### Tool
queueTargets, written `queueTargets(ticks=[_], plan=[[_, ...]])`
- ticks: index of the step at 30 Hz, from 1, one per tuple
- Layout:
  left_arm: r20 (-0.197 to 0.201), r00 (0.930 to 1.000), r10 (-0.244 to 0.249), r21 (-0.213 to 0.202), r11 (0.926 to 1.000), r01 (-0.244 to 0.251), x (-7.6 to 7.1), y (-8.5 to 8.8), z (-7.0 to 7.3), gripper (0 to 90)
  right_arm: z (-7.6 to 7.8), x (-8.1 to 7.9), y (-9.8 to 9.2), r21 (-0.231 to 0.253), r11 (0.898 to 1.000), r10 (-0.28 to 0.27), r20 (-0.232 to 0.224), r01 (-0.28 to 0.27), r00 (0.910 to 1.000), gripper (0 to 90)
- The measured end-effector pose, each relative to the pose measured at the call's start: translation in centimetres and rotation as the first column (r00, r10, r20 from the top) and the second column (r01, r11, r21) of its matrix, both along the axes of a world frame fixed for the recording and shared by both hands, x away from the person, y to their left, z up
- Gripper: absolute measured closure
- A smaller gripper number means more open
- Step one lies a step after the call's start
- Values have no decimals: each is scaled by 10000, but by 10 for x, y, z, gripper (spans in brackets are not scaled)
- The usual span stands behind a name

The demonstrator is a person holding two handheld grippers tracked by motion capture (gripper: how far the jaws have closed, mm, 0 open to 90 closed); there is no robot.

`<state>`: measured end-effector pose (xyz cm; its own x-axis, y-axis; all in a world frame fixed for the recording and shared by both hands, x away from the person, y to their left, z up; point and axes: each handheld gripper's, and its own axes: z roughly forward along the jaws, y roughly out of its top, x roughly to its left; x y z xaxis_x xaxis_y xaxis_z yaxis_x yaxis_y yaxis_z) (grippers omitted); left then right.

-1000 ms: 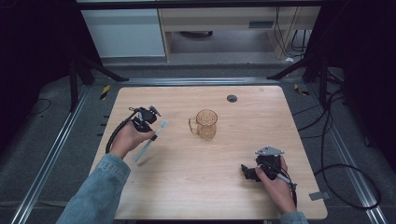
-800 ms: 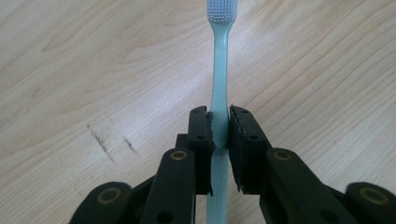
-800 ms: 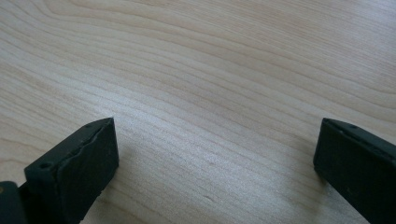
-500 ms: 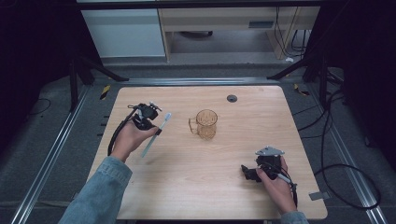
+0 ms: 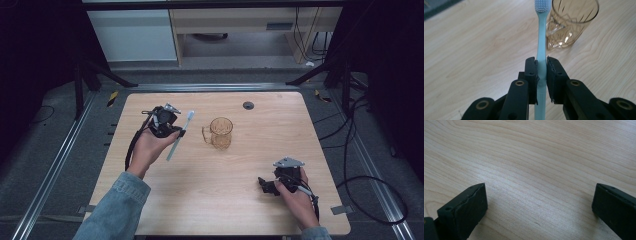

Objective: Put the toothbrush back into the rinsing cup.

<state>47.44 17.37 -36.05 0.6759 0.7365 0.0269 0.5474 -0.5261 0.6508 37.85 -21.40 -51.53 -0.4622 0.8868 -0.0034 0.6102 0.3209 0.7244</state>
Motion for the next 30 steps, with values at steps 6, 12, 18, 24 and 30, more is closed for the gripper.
queueTargets(ticks=[6, 12, 18, 24, 30], plan=[[710, 9974, -128, -448, 9989, 160, -5, -7, 7, 787, 0, -1, 1, 0, 10000, 74, 1, -74, 10000, 6], [1666, 9855, 326, -1117, 9936, -140, -5, -9, 7, 788, 0, -2, 1, 7, 10000, 59, 2, -59, 10000, 6], [2171, 9741, 627, -1420, 9893, -320, -7, -12, 7, 787, 0, -2, 1, 2, 10000, 55, -7, -55, 10000, 6], [2698, 9599, 758, -1548, 9874, -345, -12, -17, 11, 788, 0, -2, 1, -1, 10000, 57, -5, -57, 10000, 6], [3275, 9401, 948, -1844, 9822, -348, -19, -21, 17, 787, 0, -2, 1, 2, 10000, 56, -7, -56, 10000, 6]])
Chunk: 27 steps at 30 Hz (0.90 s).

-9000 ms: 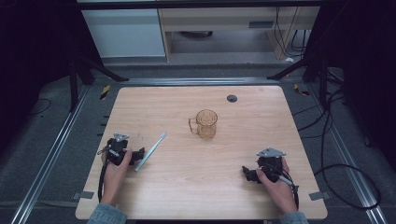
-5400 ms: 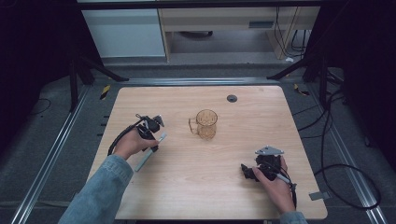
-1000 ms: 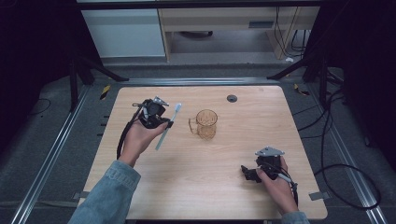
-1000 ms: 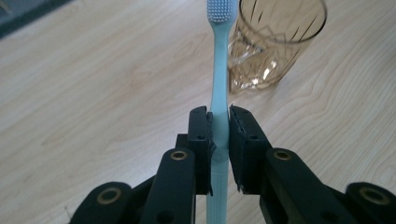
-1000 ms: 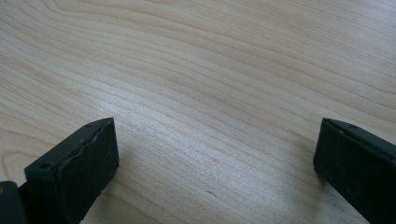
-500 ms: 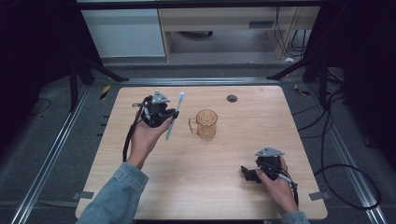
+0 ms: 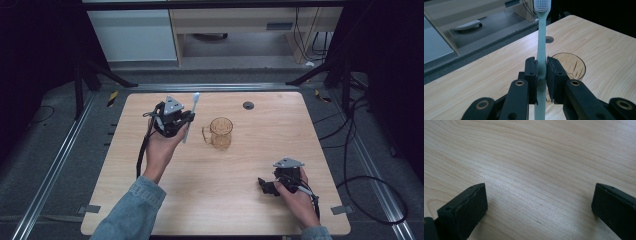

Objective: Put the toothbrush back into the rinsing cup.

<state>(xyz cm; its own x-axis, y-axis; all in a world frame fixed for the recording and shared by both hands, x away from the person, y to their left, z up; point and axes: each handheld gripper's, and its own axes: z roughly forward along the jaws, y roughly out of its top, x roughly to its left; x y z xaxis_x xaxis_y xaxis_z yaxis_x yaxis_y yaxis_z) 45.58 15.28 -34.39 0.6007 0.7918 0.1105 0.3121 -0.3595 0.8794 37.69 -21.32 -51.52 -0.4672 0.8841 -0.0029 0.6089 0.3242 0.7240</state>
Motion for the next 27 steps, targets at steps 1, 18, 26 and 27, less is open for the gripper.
queueTargets(ticks=[1, 18, 26, 27], plan=[[0, 10000, 0, 0, 10000, 0, 0, 0, 0, 788, 0, 0, 0, 0, 10000, 0, 0, 0, 10000, 6], [1220, 9918, 392, -825, 9962, -292, 0, -1, -8, 787, 0, -1, 0, -6, 10000, -68, 5, 68, 10000, 6], [1769, 9822, 637, -1186, 9920, -430, -2, -6, -11, 787, 0, 0, 2, -2, 9995, -315, -9, 315, 9995, 4], [1769, 9822, 637, -1186, 9920, -430, -2, -6, -11, 787, 0, 0, 2, -4, 9995, -312, -6, 312, 9995, 4]])
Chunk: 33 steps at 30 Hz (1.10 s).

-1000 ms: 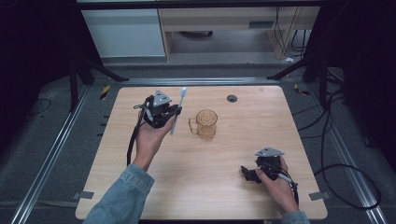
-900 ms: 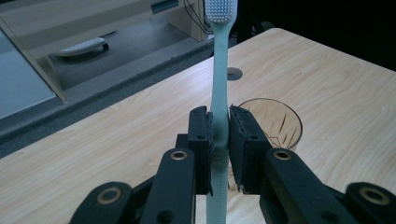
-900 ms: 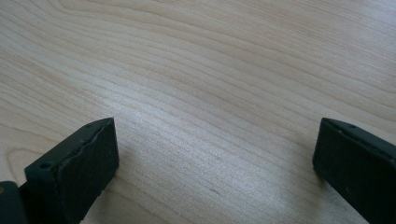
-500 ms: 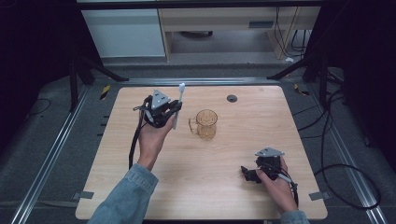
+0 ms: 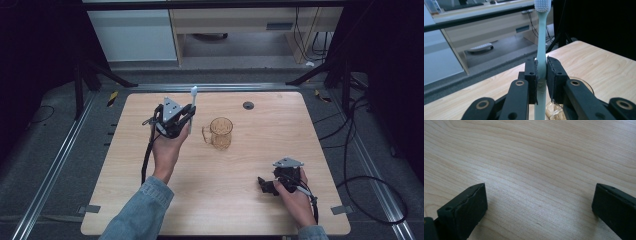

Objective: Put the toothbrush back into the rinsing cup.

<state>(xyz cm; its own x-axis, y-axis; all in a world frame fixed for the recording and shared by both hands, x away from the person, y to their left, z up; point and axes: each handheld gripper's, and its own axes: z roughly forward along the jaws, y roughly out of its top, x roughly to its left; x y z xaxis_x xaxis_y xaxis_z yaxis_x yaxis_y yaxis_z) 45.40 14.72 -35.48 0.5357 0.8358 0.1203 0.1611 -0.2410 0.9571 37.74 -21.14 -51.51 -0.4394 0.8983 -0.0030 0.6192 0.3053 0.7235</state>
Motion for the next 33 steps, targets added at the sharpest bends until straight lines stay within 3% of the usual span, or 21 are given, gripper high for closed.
queueTargets(ticks=[3, 6, 7, 10, 22, 33], plan=[[387, 9992, 68, -144, 9999, -63, 1, -4, 2, 788, 0, 0, 0, 4, 10000, -1, -4, 1, 10000, 4], [493, 9987, 90, -196, 9998, -80, 0, -6, 3, 787, 0, 0, 0, 1, 10000, -2, -1, 2, 10000, 4], [322, 9994, 91, -238, 9997, -83, 1, -9, 2, 787, 0, 0, 0, 6, 10000, -1, -6, 1, 10000, 4], [295, 9995, 90, -409, 9991, -78, 3, -10, 1, 787, 0, 0, 0, -9, 10000, 13, 0, -13, 10000, 4], [604, 9977, 304, -746, 9969, -259, 4, -17, -6, 787, 0, 0, 1, -11, 9999, 167, 3, -167, 9999, 4], [1211, 9881, 946, -1459, 9863, -765, -4, -20, -10, 787, 0, 0, 1, -8, 9995, 321, 26, -321, 9995, 4]])
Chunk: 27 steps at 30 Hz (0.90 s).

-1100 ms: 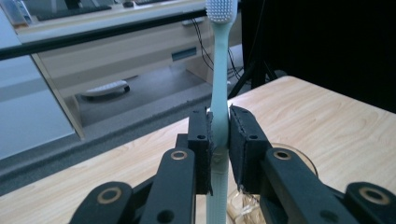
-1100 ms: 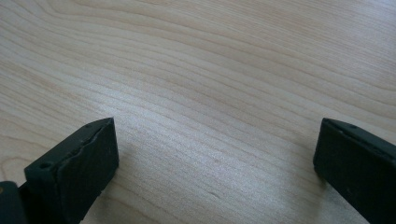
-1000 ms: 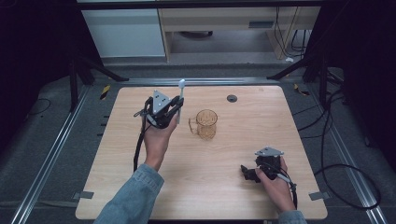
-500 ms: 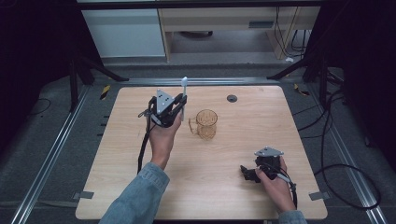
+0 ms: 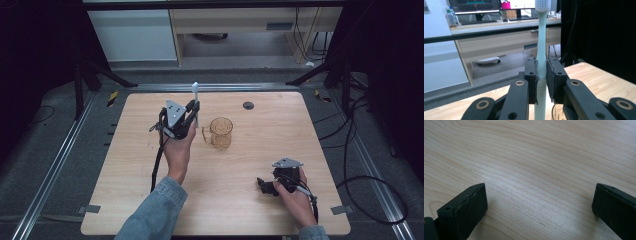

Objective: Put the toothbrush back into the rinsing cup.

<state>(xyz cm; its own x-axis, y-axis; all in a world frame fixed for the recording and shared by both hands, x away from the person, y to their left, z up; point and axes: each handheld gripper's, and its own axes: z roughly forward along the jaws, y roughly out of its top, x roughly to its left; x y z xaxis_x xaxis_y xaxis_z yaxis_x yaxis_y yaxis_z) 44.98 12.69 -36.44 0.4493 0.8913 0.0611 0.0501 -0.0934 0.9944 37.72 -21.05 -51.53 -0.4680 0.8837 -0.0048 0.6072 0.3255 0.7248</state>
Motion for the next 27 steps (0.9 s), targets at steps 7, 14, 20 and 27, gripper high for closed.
queueTargets(ticks=[7, 14, 20, 27], plan=[[354, 9994, -9, 70, 10000, 6, -4, -9, 2, 787, 0, 0, 0, 12, 10000, 44, -11, -44, 10000, 4], [610, 9981, -9, -249, 9997, 25, -4, -13, 1, 787, 0, -1, 1, 4, 10000, 17, -39, -17, 10000, 4], [747, 9972, -87, -389, 9992, 116, -4, -17, -3, 787, 0, -1, 1, 4, 10000, 23, -46, -23, 10000, 4], [1131, 9936, -64, -521, 9986, 124, -3, -25, -12, 788, 0, -1, 1, -1, 10000, 85, -36, -85, 10000, 4]])
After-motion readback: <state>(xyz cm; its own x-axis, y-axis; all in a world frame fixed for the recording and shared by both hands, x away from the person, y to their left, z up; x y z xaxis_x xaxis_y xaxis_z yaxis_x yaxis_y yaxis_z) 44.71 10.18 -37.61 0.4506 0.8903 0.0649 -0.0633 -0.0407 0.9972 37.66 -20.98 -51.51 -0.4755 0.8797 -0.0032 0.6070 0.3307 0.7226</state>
